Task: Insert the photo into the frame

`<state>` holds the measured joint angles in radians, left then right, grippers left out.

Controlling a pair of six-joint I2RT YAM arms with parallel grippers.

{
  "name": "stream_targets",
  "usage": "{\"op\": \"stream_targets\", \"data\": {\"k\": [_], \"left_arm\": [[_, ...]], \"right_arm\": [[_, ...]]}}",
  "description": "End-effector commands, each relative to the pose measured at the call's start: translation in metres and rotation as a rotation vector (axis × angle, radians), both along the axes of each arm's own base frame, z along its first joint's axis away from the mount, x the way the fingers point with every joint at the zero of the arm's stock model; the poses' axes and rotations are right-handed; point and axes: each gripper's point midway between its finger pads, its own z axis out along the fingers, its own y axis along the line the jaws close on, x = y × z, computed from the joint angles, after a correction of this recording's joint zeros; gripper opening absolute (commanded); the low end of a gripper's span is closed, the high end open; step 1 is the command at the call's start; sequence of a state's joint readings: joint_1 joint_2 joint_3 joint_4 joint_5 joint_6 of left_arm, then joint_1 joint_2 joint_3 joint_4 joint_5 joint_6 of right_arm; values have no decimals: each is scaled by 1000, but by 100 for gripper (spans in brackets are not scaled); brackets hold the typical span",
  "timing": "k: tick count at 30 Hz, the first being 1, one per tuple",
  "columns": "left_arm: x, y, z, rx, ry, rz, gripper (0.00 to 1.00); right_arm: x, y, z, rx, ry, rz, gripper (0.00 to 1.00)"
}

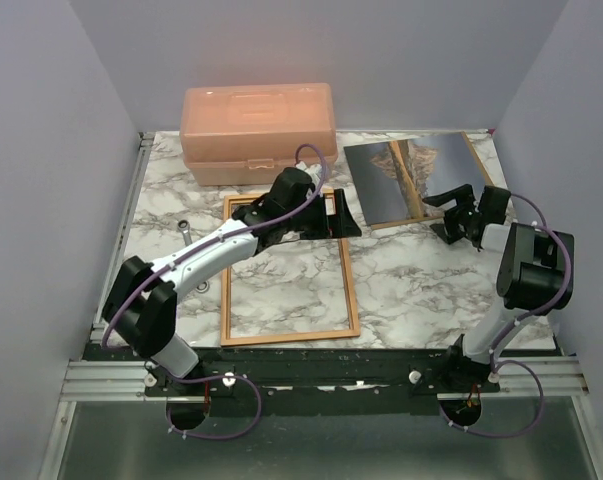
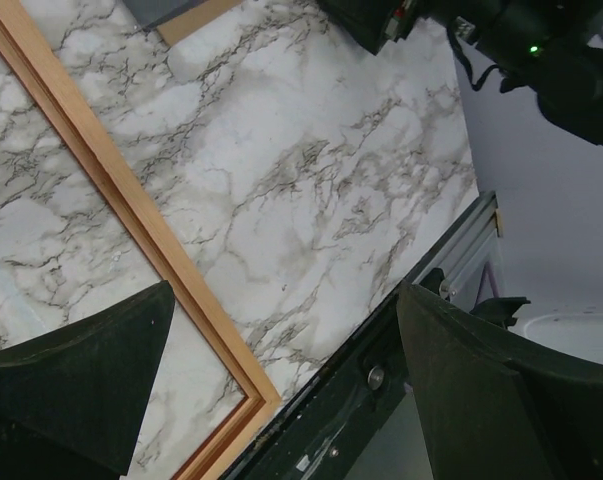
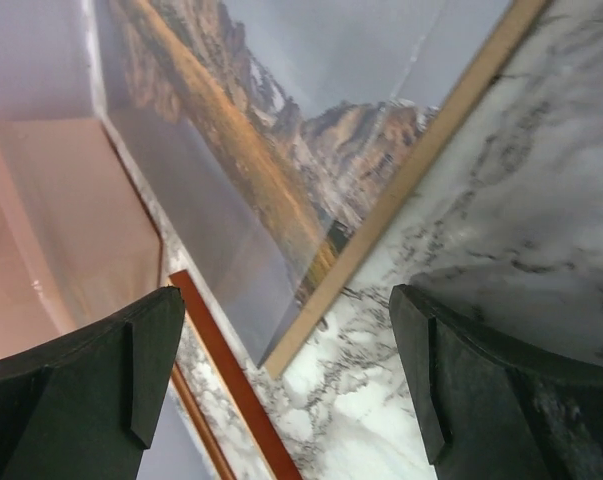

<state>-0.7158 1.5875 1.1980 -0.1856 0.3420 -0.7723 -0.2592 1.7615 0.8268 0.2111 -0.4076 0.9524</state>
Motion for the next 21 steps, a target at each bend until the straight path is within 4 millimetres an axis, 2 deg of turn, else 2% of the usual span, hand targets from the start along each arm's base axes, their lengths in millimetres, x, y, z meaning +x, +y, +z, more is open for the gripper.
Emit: {"op": "stream_targets", "data": {"k": [1,5,7,13,21], "left_arm": [[-2,10,40,-44,-111,18,96],[-6,15,50,-58,-142,16,96],[-7,15,50,-61,-144,13,96],[-8,12,47,-64,-133,0,96],[-8,13,41,-53,-127,-2,96]], "right_arm": [[-6,10,-37,106,79,-16,91],[8,9,-42,140,62,-35,84],[16,9,-39,149,40,-29,77],[30,5,-10,117,-45,-13,70],[35,8,25,111,-184,11,66]]}}
